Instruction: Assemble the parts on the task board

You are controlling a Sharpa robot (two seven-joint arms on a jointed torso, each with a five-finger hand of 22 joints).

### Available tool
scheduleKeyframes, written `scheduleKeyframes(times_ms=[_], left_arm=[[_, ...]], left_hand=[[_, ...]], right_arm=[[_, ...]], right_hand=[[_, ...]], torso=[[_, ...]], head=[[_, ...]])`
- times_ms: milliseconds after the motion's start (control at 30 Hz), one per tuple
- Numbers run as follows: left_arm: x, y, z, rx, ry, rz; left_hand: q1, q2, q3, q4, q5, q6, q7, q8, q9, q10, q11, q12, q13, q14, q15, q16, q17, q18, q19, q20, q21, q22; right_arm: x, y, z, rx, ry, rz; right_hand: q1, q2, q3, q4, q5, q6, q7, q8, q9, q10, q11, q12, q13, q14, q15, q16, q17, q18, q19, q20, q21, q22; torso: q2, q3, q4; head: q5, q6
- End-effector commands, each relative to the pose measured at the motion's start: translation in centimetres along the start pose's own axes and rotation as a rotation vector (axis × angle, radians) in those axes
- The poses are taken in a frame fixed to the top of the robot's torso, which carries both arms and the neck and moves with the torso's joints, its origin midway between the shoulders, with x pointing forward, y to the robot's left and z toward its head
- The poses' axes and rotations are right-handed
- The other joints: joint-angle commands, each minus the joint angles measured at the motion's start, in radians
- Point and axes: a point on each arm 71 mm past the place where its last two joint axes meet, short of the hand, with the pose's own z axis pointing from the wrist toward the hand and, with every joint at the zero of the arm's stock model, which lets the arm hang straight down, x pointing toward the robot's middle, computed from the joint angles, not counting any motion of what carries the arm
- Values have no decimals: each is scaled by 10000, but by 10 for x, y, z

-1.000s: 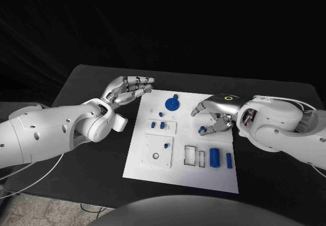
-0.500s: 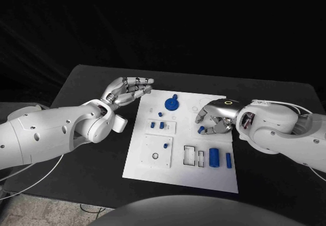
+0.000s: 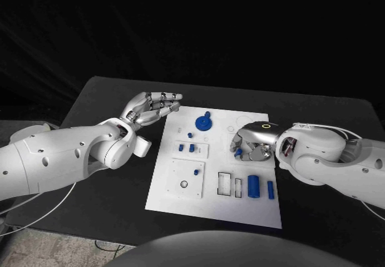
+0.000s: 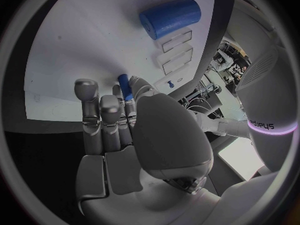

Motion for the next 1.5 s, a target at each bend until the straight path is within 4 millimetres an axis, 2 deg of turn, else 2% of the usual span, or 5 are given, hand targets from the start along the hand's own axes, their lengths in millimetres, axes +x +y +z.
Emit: scheduleKeyframes(times_ms=[33,500,767,1100,1500], left_arm=[[2,0,0,62,158,-158],[1,3,-1,-19,170,-182],[2,5,-1,-55,189,-199],[4,6,0,-76,234,-235],[6,7,0,-82,298,-311]], left_hand=[[16,51,19,10,-42,33,59,39,17,6,37,31,14,77,15,53,11,-206,89,12,54,-15],[55,56,32,-8,-21,32,61,39,17,9,45,31,14,82,18,59,10,-213,99,9,58,-26],[55,56,32,-8,-21,32,61,39,17,9,45,31,14,82,18,59,10,-213,99,9,58,-26],[74,63,40,-12,-14,32,63,39,17,11,51,31,14,82,21,62,9,-218,104,9,61,-33],[93,84,54,-12,-13,28,66,37,16,9,62,28,13,78,25,63,7,-224,109,8,63,-42]], right_arm=[[3,1,0,-96,143,-215],[-3,9,-5,-422,-542,-100],[-29,21,-12,-825,-1306,-260],[-44,59,-12,-2031,-1439,-185],[-27,115,26,-3485,-719,-728]], right_hand=[[148,22,127,-39,83,213,-1,121,49,307,-51,-9,-33,-1,-73,-48,-24,-124,17,-51,-27,758],[584,-33,699,-446,464,736,-23,280,258,1476,-291,-196,-153,-80,-268,-207,-145,-110,-48,-242,-70,760],[597,-14,809,-502,277,837,-52,294,314,1659,-322,-314,-191,-34,-295,-175,-92,-131,-20,-270,76,784],[589,-13,891,-611,90,1078,-157,349,429,2203,-476,-393,-187,152,-417,-61,61,-191,154,-368,612,872],[629,-27,945,-711,-27,1131,-189,303,450,2440,-540,-464,-170,296,-478,36,204,-245,281,-426,1007,941]], torso=[[3,1,-9],[-10,12,-13],[-15,9,-3],[6,16,16],[-13,5,10]], head=[[20,0],[77,0],[105,0],[170,0],[130,0]])
